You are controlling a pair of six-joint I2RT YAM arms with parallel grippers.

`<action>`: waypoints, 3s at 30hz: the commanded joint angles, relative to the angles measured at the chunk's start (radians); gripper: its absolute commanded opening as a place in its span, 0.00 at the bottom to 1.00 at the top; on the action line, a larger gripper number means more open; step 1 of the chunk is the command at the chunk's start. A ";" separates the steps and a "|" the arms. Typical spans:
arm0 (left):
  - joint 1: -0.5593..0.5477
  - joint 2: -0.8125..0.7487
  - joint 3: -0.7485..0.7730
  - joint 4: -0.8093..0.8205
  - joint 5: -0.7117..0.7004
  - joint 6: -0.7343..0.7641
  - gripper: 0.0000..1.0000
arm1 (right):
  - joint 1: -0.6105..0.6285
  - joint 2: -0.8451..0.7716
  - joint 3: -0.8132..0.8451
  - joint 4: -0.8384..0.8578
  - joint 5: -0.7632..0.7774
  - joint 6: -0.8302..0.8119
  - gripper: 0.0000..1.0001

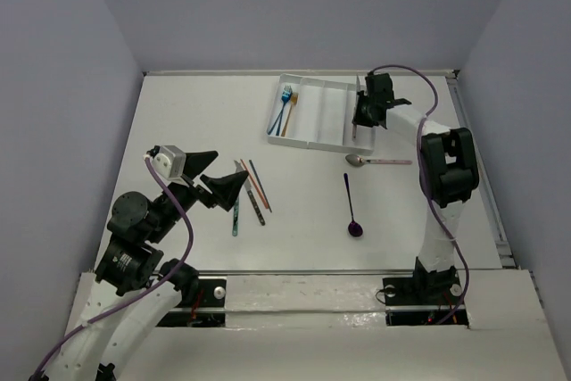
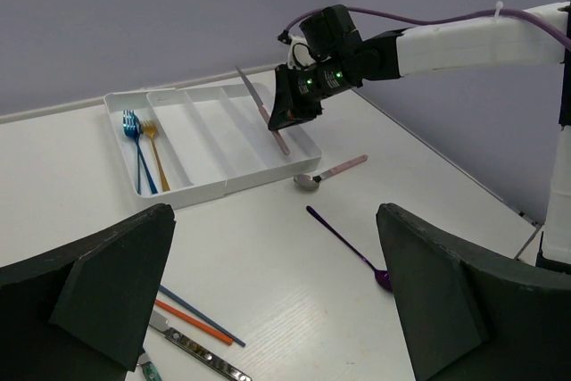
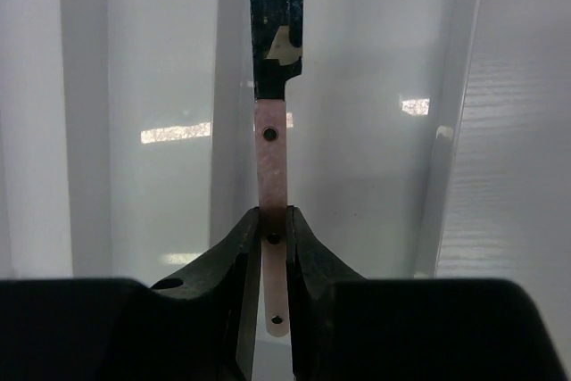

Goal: Sort the eating utensils into containers

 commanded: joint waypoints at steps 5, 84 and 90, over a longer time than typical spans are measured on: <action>0.004 -0.006 0.005 0.049 0.006 0.003 0.99 | -0.005 -0.039 0.029 -0.048 0.032 -0.006 0.42; 0.023 -0.031 0.014 0.023 -0.132 -0.028 0.99 | 0.942 -0.083 0.035 0.014 0.500 0.122 0.00; 0.023 -0.034 0.012 0.023 -0.124 -0.026 0.99 | 0.802 -0.252 -0.107 0.089 0.483 0.083 0.00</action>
